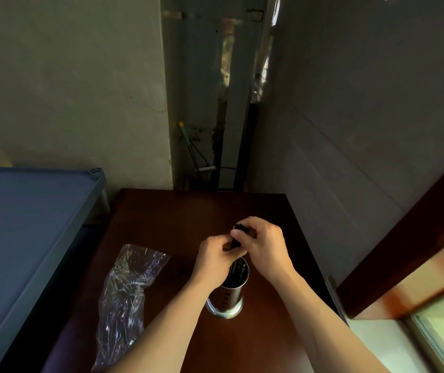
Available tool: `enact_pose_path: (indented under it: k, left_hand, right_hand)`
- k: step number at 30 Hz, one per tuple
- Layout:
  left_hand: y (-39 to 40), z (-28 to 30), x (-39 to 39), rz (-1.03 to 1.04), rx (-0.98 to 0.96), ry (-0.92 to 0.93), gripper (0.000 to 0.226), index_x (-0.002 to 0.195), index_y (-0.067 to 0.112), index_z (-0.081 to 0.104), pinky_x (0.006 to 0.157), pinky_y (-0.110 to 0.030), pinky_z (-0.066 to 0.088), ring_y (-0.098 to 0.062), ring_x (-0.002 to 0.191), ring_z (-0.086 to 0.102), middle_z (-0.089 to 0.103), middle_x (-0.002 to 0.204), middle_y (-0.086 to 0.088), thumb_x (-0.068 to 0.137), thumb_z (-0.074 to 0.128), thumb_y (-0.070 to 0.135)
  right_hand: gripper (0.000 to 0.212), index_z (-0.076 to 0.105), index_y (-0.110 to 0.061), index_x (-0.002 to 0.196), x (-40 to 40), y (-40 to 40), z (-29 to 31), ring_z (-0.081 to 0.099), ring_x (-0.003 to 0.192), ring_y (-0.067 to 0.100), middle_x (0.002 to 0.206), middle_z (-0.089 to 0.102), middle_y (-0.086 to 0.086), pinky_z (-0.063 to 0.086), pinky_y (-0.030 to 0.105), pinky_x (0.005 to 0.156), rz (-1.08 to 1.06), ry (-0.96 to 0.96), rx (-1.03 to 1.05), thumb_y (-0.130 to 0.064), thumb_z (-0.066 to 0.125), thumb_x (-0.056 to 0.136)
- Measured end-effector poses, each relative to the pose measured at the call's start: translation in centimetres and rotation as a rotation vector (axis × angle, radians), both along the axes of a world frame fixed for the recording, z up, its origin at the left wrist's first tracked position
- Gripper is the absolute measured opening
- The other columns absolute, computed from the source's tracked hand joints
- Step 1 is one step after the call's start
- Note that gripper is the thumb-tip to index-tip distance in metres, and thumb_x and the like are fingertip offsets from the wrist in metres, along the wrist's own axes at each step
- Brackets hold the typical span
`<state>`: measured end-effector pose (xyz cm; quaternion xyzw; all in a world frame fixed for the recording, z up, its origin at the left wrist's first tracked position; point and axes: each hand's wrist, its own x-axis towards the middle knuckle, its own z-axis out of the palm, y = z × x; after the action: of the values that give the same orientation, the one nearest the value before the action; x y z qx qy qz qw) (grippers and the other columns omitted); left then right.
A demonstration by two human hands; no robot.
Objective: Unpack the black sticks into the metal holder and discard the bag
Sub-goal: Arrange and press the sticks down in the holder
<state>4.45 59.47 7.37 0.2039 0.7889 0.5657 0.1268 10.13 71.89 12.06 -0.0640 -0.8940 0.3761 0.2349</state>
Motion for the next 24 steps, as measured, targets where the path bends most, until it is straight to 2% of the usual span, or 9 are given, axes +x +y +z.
enact_pose_path:
  k: [2, 5, 9, 13, 16, 20, 24]
  left_hand:
    - [0.1, 0.5, -0.1, -0.008, 0.042, -0.039, 0.004, 0.081, 0.033, 0.076, 0.058, -0.024, 0.047, 0.003, 0.054, 0.059, 0.07, 0.063, 0.012, 0.085, 0.077, 0.034]
    - [-0.1, 1.4, -0.3, 0.005, 0.192, -0.124, 0.003, 0.084, 0.033, 0.077, 0.056, -0.025, 0.045, -0.004, 0.052, 0.054, 0.072, 0.064, 0.011, 0.086, 0.075, 0.035]
    - [-0.4, 2.5, -1.1, 0.115, 0.365, -0.192, 0.007, 0.091, 0.022, 0.074, 0.056, -0.023, 0.046, -0.007, 0.056, 0.055, 0.081, 0.086, 0.0, 0.095, 0.069, 0.019]
    - [-0.8, 3.5, -1.8, 0.216, 0.503, -0.251, 0.006, 0.094, 0.013, 0.066, 0.054, -0.024, 0.047, -0.008, 0.057, 0.056, 0.081, 0.095, -0.005, 0.098, 0.064, 0.016]
    - [-0.9, 4.0, -1.8, 0.278, 0.637, -0.359, 0.008, 0.097, 0.008, 0.061, 0.059, -0.027, 0.048, -0.013, 0.059, 0.054, 0.081, 0.096, -0.01, 0.101, 0.061, 0.015]
    - [-0.9, 4.5, -1.4, 0.301, 0.829, -0.497, 0.01, 0.099, 0.005, 0.06, 0.062, -0.027, 0.049, -0.013, 0.059, 0.054, 0.078, 0.102, -0.02, 0.104, 0.055, 0.012]
    - [-0.4, 4.4, -1.0, 0.279, 0.985, -0.663, 0.008, 0.1, 0.005, 0.056, 0.057, -0.023, 0.047, -0.013, 0.059, 0.051, 0.076, 0.105, -0.024, 0.105, 0.052, 0.01]
  right_hand:
    - [0.016, 0.071, -0.024, 0.102, 0.2, -0.1, 0.7, 0.063, 0.082, 0.0, 0.088, 0.067, -0.013, 0.049, 0.013, 0.067, -0.007, 0.017, -0.042, -0.031, 0.075, 0.088]
    - [0.037, 0.066, -0.022, 0.12, 0.7, 0.2, 1.4, 0.068, 0.079, 0.008, 0.104, 0.068, -0.01, 0.055, 0.02, 0.068, -0.003, 0.03, -0.194, -0.034, 0.077, 0.087]
    - [0.03, 0.066, -0.022, 0.119, 1.9, 1.0, 0.2, 0.07, 0.074, 0.006, 0.102, 0.069, -0.01, 0.054, 0.019, 0.065, -0.137, 0.054, -0.354, -0.036, 0.07, 0.093]
    - [0.015, 0.067, -0.024, 0.113, 2.9, 1.7, -2.8, 0.067, 0.071, 0.003, 0.095, 0.07, -0.007, 0.049, 0.022, 0.061, -0.291, -0.014, -0.396, -0.024, 0.062, 0.098]
    - [0.027, 0.066, -0.021, 0.115, 3.3, 1.9, -4.7, 0.067, 0.069, 0.005, 0.099, 0.07, -0.003, 0.05, 0.021, 0.06, -0.331, -0.082, -0.469, -0.007, 0.055, 0.095]
    - [0.036, 0.065, -0.011, 0.123, 3.4, 1.6, -5.8, 0.066, 0.067, 0.007, 0.099, 0.072, 0.004, 0.052, 0.023, 0.064, -0.251, -0.138, -0.728, 0.002, 0.058, 0.091]
    - [0.039, 0.068, -0.012, 0.125, 2.9, 0.4, -5.1, 0.066, 0.079, 0.016, 0.093, 0.074, 0.004, 0.054, 0.03, 0.077, -0.041, -0.14, -0.955, -0.019, 0.076, 0.088]
